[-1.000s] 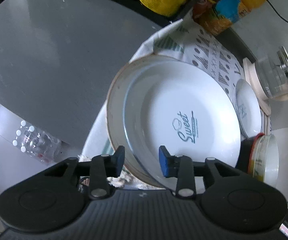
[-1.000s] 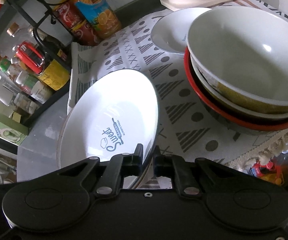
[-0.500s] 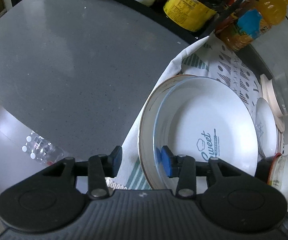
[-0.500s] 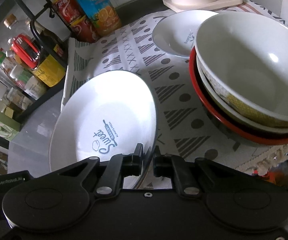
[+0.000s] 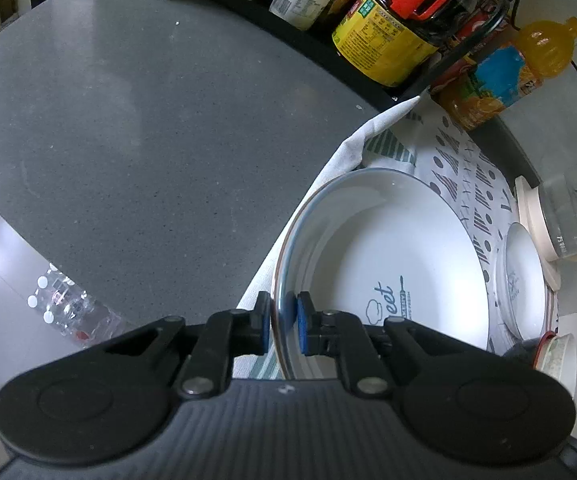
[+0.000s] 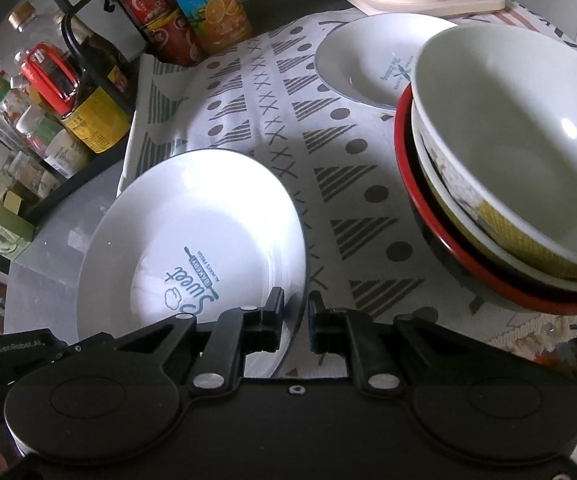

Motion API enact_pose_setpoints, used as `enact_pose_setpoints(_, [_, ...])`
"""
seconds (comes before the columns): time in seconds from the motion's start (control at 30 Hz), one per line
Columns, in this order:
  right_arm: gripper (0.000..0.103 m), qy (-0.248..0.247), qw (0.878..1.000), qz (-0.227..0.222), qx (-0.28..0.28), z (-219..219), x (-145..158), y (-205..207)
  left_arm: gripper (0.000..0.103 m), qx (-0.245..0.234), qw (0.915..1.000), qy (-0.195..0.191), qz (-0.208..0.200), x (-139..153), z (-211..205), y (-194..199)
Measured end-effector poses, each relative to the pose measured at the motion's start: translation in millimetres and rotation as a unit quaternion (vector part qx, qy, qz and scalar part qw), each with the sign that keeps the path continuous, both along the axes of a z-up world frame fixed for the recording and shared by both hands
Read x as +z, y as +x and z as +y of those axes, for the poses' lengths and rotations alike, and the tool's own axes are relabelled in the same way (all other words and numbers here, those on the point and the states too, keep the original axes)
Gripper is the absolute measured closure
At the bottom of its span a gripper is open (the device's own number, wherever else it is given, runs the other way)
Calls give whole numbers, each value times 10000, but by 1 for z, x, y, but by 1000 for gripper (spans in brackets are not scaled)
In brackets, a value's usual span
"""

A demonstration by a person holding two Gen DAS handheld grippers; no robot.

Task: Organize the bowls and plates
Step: 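Lower the 'Sweet' plate onto the flower-pattern plate and open both grippers, then move both grippers to the 'BAKERY' plate beside the glass kettle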

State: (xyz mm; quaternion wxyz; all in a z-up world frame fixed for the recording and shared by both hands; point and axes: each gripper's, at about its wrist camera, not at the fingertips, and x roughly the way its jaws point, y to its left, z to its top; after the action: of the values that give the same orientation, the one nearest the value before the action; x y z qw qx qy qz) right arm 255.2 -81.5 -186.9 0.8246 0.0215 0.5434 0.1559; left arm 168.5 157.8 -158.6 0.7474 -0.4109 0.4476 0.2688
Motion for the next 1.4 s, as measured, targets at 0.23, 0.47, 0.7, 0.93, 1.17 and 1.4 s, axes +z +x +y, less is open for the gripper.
enact_pose_setpoints(0.23, [83, 62, 9999, 50, -65, -5, 9, 3, 87, -11, 9997, 180, 144, 17, 9, 9])
enact_pose_setpoints(0.47, [68, 362, 9990, -118, 218, 0, 29, 12, 60, -42, 9994, 343, 82, 36, 12, 21])
enact_pose_setpoints(0.7, [53, 504, 9977, -370, 255, 1, 52, 25, 34, -90, 9994, 292, -139, 52, 1, 39])
enact_pose_setpoints(0.93, [42, 643, 9959, -639, 59, -12, 73, 49, 26, -215, 9985, 429, -258, 68, -15, 64])
enact_pose_setpoints(1.17, [42, 747, 9938, -771, -274, -37, 88, 79, 26, -539, 9971, 435, -330, 81, -32, 93])
enact_pose_setpoints(1.4, [42, 774, 9927, -694, -611, -59, 89, 101, 26, -859, 9948, 421, -341, 80, -48, 126])
